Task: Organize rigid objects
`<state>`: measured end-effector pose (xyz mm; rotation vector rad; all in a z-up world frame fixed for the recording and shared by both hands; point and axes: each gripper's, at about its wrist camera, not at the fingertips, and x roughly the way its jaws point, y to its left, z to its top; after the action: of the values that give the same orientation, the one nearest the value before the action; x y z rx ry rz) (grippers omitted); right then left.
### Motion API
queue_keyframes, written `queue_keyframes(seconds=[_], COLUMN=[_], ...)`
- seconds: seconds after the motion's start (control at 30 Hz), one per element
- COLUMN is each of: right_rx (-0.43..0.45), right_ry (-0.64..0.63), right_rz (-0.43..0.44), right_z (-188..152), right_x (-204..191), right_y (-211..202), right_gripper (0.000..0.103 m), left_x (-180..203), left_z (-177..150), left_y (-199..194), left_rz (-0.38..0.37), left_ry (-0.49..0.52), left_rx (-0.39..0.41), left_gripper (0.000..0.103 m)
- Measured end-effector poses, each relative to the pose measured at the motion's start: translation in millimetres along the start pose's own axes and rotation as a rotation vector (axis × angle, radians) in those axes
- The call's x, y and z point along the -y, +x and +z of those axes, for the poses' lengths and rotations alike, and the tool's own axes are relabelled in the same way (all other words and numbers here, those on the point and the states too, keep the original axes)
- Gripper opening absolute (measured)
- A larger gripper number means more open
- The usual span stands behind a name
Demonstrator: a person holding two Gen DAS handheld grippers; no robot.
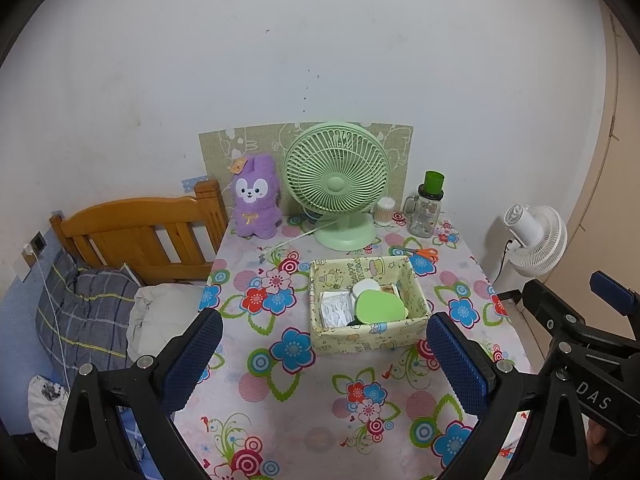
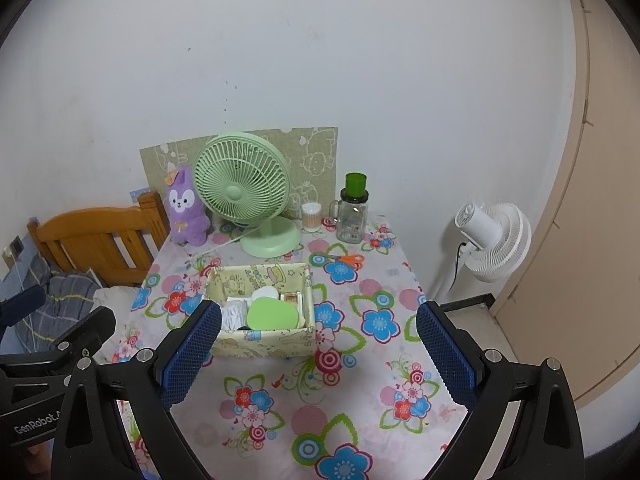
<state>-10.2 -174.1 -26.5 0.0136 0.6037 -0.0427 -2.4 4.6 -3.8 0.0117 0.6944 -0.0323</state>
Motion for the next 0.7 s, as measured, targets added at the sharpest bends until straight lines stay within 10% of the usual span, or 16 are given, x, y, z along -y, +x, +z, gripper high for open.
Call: queue_keyframes(seconds=[0.7], right_rx=[-0.002], right_ry=[-0.013], right_rz=[0.011], right_z=[2.1], right_x=[0.1], right_y=[8.4], right_gripper=[0.099], left_x=[0.6], left_z=[4.1], left_y=[7.9], left_rz=[0.003], left_ry=[-0.008], left_rx=[-0.007], left_gripper=[0.103])
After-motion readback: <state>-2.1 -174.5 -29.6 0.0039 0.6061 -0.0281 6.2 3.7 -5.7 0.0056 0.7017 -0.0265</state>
